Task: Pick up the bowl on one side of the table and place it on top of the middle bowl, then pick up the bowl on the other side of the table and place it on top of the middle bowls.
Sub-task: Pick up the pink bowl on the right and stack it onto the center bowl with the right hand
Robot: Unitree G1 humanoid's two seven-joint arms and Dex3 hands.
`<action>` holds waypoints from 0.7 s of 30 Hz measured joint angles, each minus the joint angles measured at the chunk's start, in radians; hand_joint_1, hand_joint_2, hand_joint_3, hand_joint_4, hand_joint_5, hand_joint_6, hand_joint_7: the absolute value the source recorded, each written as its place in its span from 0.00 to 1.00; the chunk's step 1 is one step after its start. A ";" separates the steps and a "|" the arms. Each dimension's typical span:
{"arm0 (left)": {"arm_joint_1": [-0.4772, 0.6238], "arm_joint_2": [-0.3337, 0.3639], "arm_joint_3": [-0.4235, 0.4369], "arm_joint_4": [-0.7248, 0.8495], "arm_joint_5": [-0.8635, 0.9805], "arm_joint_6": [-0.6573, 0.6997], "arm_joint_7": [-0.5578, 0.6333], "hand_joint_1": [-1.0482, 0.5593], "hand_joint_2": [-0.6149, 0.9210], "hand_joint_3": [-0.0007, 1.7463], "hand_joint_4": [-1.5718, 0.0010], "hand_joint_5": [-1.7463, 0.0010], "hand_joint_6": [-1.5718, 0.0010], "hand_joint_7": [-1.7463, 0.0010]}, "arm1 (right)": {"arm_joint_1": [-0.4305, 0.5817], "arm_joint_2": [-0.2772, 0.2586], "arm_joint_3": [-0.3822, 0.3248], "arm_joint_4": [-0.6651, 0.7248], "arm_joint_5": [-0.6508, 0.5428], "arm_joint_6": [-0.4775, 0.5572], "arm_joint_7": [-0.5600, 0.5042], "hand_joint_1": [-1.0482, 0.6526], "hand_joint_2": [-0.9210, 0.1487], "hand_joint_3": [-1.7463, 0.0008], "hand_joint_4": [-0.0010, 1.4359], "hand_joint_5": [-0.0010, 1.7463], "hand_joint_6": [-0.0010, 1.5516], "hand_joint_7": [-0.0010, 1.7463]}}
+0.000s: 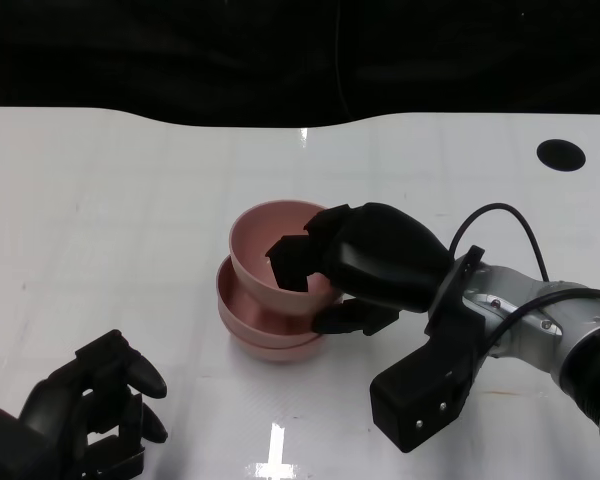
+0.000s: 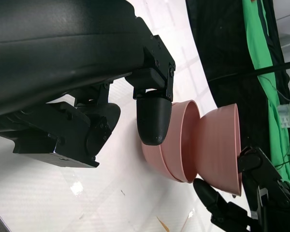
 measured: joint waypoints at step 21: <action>0.000 0.000 -0.003 0.000 -0.001 0.000 0.000 0.86 0.99 0.50 0.55 0.00 0.66 0.00 | -0.023 0.041 0.084 0.081 -0.049 0.020 -0.074 0.50 0.14 0.76 0.58 1.00 0.38 1.00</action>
